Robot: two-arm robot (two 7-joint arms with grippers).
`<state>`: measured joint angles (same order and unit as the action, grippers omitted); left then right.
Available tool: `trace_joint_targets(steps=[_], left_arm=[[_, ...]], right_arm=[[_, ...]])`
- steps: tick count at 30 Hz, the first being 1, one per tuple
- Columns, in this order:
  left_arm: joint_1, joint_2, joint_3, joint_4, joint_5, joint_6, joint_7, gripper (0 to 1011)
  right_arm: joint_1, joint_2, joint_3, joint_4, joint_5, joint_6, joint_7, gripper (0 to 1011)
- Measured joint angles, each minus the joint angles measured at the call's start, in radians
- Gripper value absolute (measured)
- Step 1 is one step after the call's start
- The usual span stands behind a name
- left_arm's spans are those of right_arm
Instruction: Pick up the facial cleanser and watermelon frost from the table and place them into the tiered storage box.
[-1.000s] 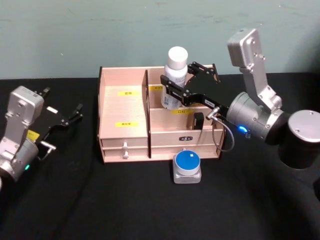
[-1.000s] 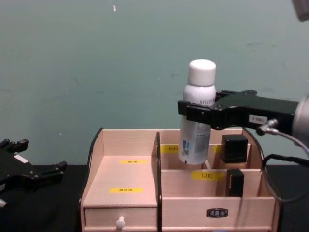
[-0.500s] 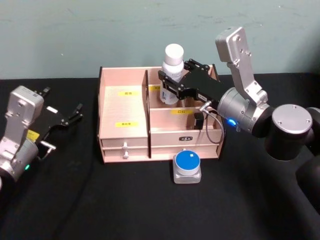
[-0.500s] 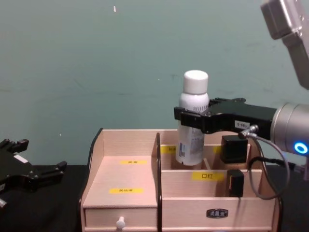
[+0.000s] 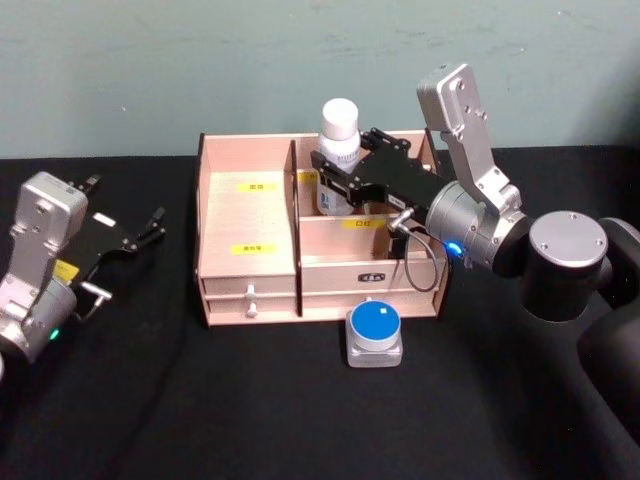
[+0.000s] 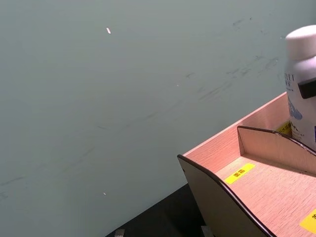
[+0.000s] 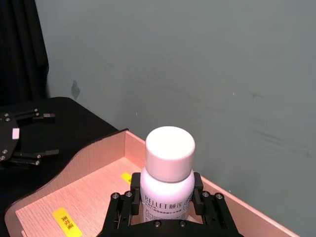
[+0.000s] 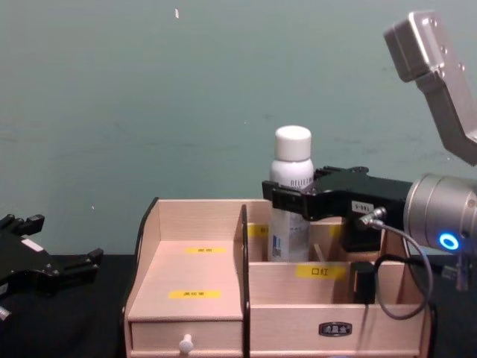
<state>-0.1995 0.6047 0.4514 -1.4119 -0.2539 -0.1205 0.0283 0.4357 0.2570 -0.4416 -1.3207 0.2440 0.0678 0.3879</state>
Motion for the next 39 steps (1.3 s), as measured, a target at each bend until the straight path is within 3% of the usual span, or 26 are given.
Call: trace_joint_targets(steps=[15, 22, 35, 39], left_arm=[[0.000, 0.000, 0.000, 0.000, 0.000, 0.000, 0.000, 1001], [0.000, 0.000, 0.000, 0.000, 0.000, 0.000, 0.000, 1001], [0.000, 0.000, 0.000, 0.000, 0.000, 0.000, 0.000, 1001], [0.000, 0.000, 0.000, 0.000, 0.000, 0.000, 0.000, 1001]], right_arm=[[-0.015, 0.000, 0.007, 0.032, 0.002, 0.020, 0.010, 601], [-0.008, 0.002, 0.002, 0.036, 0.003, 0.059, 0.018, 601], [-0.010, 0.003, 0.000, 0.037, 0.002, 0.058, 0.018, 603], [-0.010, 0.003, -0.001, 0.037, 0.002, 0.058, 0.019, 717]])
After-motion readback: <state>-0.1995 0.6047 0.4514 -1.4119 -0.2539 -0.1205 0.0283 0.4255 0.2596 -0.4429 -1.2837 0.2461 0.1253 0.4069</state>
